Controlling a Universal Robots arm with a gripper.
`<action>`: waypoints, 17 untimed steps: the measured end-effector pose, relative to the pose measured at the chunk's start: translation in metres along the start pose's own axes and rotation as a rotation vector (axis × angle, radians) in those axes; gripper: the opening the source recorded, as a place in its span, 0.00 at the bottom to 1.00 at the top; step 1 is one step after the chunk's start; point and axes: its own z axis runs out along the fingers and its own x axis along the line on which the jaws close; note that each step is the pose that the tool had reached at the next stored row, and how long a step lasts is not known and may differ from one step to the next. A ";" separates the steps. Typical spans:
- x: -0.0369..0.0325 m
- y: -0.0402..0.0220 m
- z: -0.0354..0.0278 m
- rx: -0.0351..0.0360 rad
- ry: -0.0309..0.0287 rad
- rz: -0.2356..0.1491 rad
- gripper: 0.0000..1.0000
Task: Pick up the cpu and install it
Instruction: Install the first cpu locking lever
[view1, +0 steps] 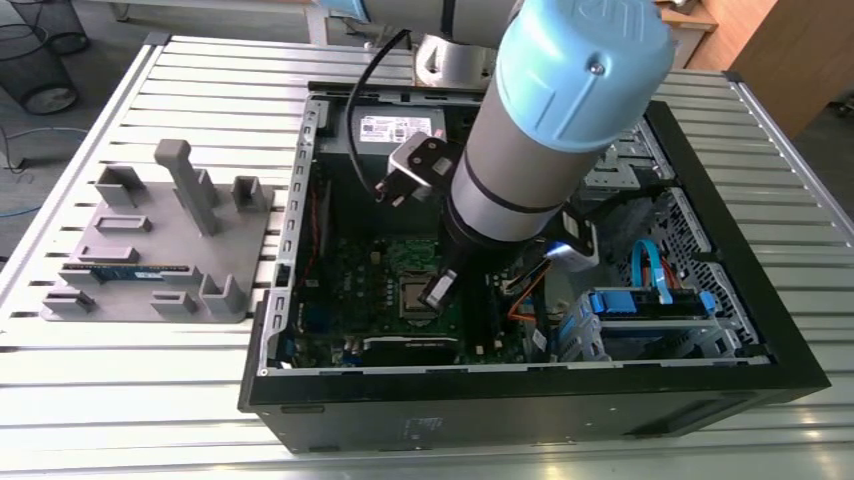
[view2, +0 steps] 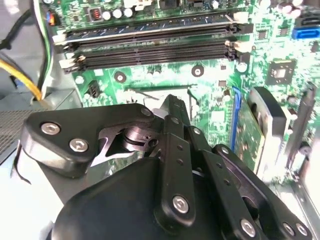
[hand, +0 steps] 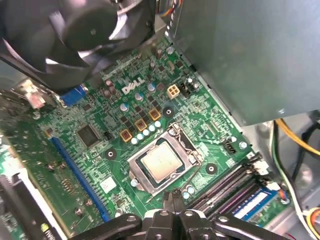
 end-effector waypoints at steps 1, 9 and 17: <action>-0.0003 0.0006 -0.0037 0.0001 0.0001 0.000 0.11; -0.0024 0.0042 -0.0225 0.0006 0.0005 0.000 0.11; -0.0031 0.0052 -0.0268 0.0007 0.0009 0.000 0.11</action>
